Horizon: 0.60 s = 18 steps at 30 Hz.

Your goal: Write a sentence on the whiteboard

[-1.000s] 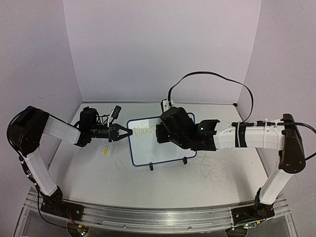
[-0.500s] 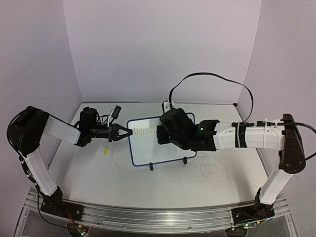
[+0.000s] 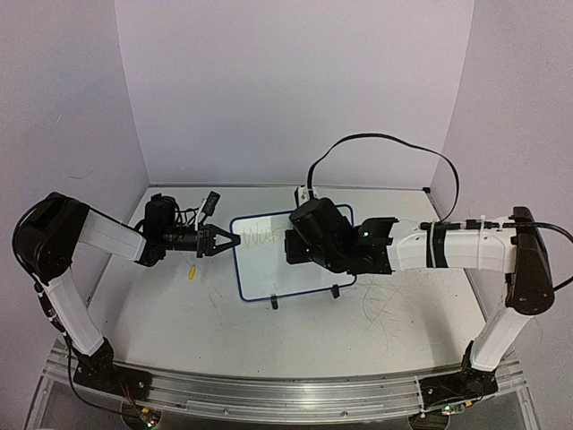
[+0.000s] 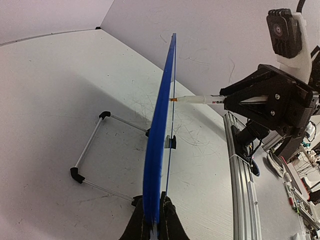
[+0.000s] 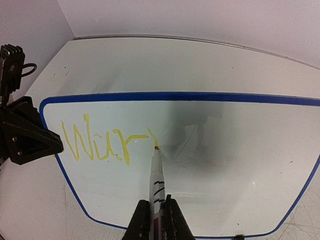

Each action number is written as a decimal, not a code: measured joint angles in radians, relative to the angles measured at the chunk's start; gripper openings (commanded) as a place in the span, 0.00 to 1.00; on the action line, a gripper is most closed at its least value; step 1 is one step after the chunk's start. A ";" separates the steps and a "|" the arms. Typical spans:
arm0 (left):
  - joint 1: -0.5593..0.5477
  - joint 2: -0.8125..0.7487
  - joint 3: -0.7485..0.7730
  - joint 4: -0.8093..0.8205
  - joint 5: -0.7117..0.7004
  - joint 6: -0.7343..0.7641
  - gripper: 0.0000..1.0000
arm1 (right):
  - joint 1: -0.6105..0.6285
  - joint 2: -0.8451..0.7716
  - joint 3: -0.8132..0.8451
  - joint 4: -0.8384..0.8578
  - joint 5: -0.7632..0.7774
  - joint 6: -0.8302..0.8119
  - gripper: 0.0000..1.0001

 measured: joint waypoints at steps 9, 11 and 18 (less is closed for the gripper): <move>0.000 0.000 0.000 0.000 0.001 0.000 0.00 | 0.003 0.000 0.000 -0.018 -0.012 0.014 0.00; 0.000 0.000 0.000 0.000 0.001 0.000 0.00 | 0.003 0.000 0.000 -0.023 -0.014 0.016 0.00; 0.000 0.000 0.000 0.000 0.000 0.000 0.00 | 0.003 0.002 0.000 -0.027 -0.021 0.020 0.00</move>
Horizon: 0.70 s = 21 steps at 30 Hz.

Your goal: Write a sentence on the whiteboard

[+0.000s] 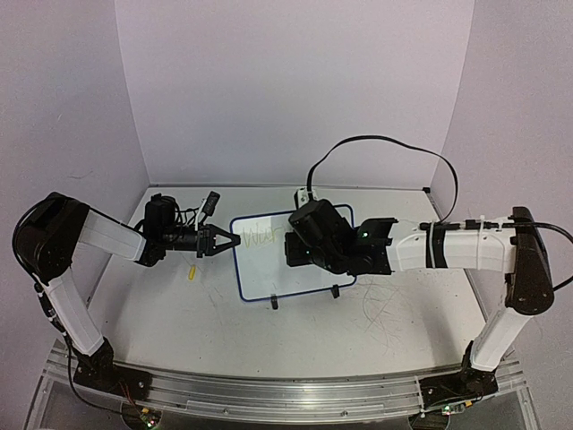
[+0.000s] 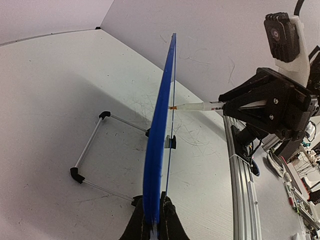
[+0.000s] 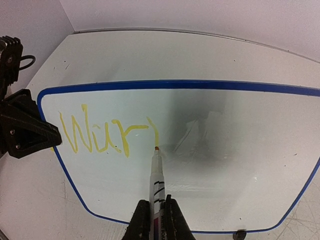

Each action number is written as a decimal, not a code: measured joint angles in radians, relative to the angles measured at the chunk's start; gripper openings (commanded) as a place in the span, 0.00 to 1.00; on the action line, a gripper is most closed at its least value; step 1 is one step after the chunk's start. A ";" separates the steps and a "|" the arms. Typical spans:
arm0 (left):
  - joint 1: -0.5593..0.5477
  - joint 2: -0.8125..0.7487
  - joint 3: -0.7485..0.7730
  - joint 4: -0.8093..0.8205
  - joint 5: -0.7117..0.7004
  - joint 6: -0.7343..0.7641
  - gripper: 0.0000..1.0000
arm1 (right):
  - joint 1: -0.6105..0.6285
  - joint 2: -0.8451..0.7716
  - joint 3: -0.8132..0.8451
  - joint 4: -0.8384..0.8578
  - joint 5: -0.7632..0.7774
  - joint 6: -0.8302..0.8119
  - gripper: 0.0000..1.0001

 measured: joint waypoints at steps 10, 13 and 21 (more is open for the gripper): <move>0.000 0.000 0.000 0.000 -0.002 0.000 0.00 | 0.010 0.017 0.000 -0.003 -0.016 0.004 0.00; 0.000 0.000 0.000 0.000 -0.002 0.000 0.00 | 0.010 0.018 0.000 -0.003 -0.014 0.003 0.00; 0.000 0.000 0.000 0.000 -0.002 0.000 0.00 | 0.011 0.026 0.025 -0.021 0.001 -0.013 0.00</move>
